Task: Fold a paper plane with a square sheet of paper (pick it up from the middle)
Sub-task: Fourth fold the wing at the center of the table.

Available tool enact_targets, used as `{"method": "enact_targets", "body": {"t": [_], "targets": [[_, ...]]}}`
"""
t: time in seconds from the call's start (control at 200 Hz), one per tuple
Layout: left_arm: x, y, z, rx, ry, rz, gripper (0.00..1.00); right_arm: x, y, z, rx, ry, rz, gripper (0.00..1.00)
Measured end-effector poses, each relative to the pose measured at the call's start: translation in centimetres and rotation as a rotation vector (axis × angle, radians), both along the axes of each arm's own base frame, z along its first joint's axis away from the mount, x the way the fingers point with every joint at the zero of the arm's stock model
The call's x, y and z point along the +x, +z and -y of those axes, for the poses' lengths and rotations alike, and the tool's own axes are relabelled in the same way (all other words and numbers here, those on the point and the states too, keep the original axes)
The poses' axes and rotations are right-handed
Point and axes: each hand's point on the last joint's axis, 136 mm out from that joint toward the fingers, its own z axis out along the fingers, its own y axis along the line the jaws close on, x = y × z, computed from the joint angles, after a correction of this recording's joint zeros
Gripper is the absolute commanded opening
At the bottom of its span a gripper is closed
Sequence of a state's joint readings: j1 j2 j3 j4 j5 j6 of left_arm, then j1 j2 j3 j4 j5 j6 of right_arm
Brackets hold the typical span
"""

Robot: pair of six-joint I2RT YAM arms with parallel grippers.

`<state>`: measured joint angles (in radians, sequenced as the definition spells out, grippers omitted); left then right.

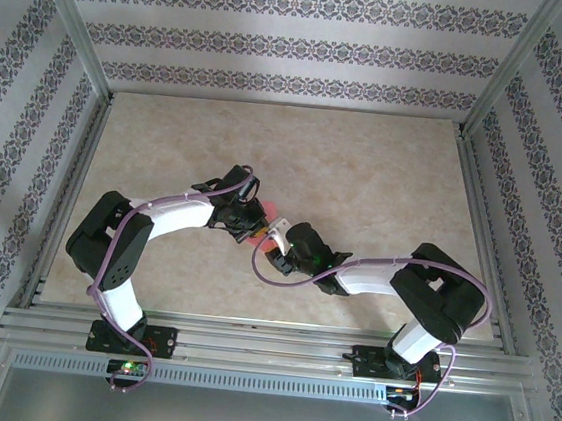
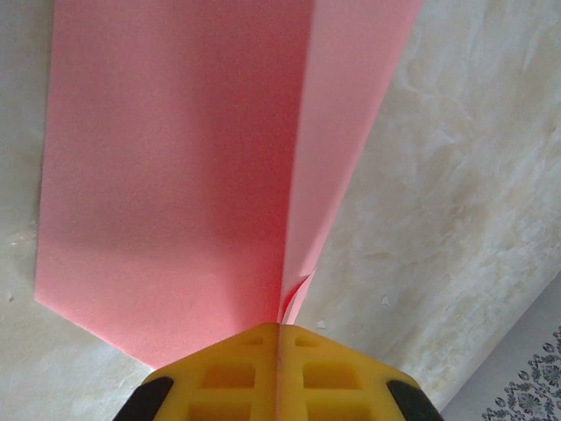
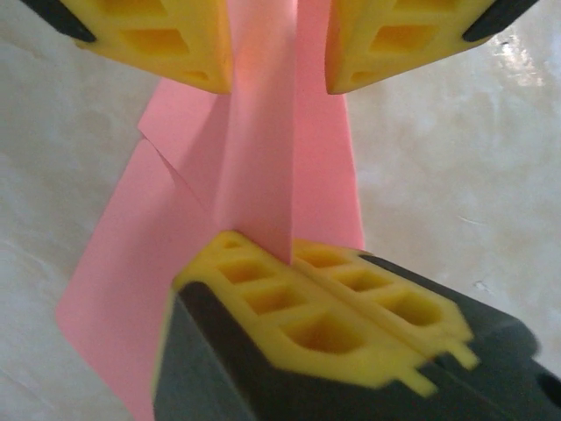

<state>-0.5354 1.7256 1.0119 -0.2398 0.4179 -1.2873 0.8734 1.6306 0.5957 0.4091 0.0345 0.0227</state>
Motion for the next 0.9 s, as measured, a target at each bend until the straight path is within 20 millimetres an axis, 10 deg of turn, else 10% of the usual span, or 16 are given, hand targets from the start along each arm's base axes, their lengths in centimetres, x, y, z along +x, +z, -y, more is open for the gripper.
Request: {"method": "enact_targets", "body": {"t": [0.305,0.56,0.899], "targets": [[0.1,0.1,0.0,0.000,0.002,0.005,0.01,0.4,0.0,0.3,-0.009,-0.023,0.017,0.15],[0.7,0.8,-0.1,0.018,0.007,0.022,0.33,0.4,-0.2,0.2,-0.002,-0.024,0.009,0.12],[2.8,7.9,-5.0,0.102,0.104,0.224,0.49,-0.7,-1.1,-0.7,0.085,-0.036,-0.099,0.15]]}}
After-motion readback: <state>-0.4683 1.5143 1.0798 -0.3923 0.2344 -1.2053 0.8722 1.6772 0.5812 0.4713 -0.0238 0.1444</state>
